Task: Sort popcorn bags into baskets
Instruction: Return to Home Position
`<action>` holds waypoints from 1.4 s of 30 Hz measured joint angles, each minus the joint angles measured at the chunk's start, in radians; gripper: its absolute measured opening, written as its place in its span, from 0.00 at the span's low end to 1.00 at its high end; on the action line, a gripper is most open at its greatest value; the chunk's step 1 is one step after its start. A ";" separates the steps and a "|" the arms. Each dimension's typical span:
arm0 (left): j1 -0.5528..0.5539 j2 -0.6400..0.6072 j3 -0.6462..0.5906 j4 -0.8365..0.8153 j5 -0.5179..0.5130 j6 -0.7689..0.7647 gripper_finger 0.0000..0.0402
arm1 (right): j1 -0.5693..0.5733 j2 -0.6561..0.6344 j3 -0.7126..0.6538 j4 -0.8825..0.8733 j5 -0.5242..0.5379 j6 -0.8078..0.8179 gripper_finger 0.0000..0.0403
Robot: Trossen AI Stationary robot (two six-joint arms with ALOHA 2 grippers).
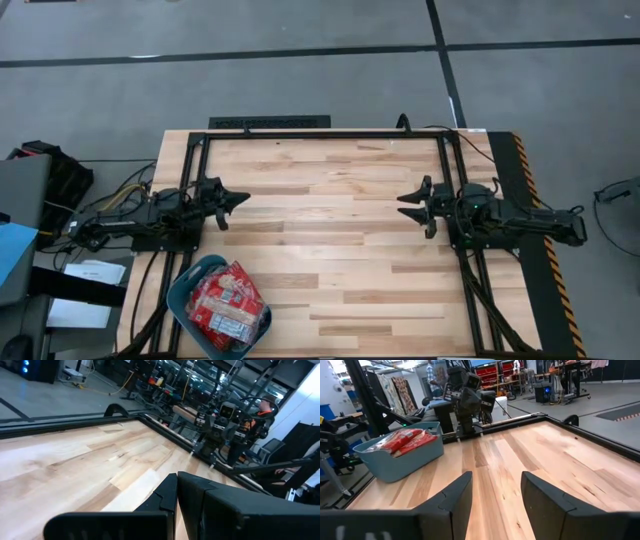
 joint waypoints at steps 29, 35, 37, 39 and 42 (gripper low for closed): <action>0.000 0.000 -0.002 -0.001 0.000 0.000 0.00 | 0.000 0.000 -0.002 -0.003 -0.001 0.002 0.49; 0.000 0.000 -0.002 -0.001 0.000 0.000 0.00 | 0.000 0.000 -0.002 -0.003 -0.001 0.002 0.48; 0.000 0.000 -0.002 -0.001 0.000 0.000 0.00 | 0.000 0.000 -0.002 -0.003 -0.002 0.002 0.47; 0.000 0.000 -0.002 -0.001 0.000 0.000 0.00 | 0.000 0.000 -0.002 -0.003 -0.002 0.002 0.47; 0.000 0.000 -0.002 -0.001 0.000 0.000 0.00 | 0.000 0.000 -0.002 -0.003 -0.002 0.001 0.46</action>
